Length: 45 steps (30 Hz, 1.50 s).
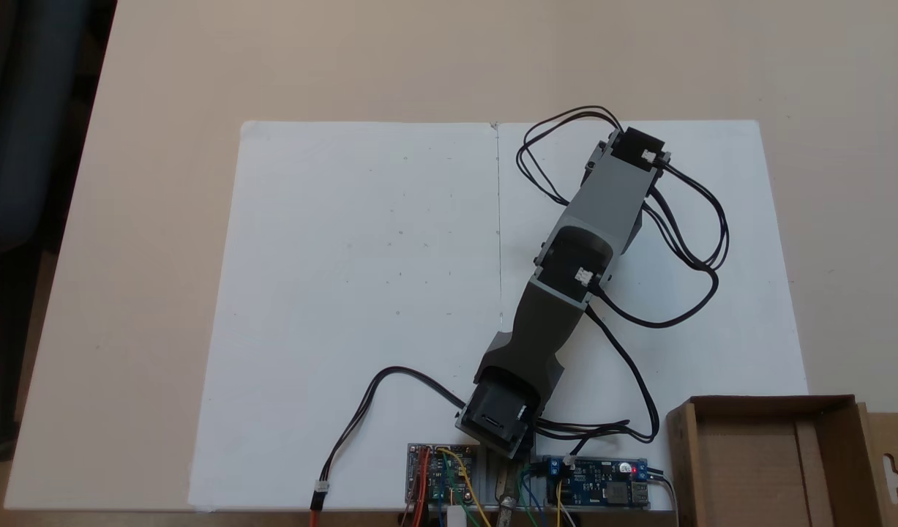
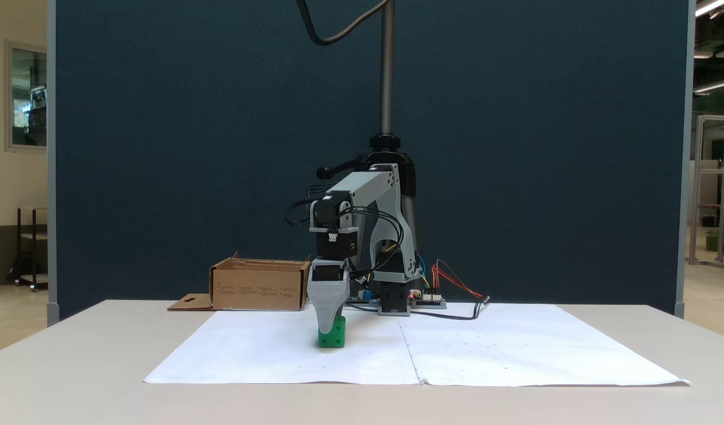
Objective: Grasp a green dice and put it in the bin.
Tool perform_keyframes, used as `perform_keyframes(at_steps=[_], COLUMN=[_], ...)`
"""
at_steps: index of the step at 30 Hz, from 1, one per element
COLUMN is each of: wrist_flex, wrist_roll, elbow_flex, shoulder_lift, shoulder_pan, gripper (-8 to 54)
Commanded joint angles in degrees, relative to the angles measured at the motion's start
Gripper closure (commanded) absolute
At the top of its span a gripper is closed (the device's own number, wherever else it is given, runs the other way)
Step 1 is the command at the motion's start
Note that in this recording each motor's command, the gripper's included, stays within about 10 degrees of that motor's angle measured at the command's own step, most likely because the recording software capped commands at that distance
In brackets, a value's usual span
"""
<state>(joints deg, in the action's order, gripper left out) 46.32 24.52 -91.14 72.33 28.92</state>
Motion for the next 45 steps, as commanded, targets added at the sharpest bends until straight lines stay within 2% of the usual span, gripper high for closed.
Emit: perform_keyframes(at_steps=[1,4,8,33,38,42,45], wrist_flex=[-0.6,-0.6,-0.7,-5.6,-6.3,-6.9,-7.4], wrist_roll=[5.2,5.2,5.2,5.2,5.2,5.2,5.2], elbow_flex=[0.9,0.9,0.9,-0.3,-1.0,-1.3,-1.5], shoulder_lift=[0.7,0.7,0.2,-2.5,-3.0,-3.0,-3.0], shoulder_pan=[1.1,1.1,1.1,0.9,0.9,1.0,1.0], gripper=[-1.8,-1.8,1.3,4.2,11.5,20.6,31.7])
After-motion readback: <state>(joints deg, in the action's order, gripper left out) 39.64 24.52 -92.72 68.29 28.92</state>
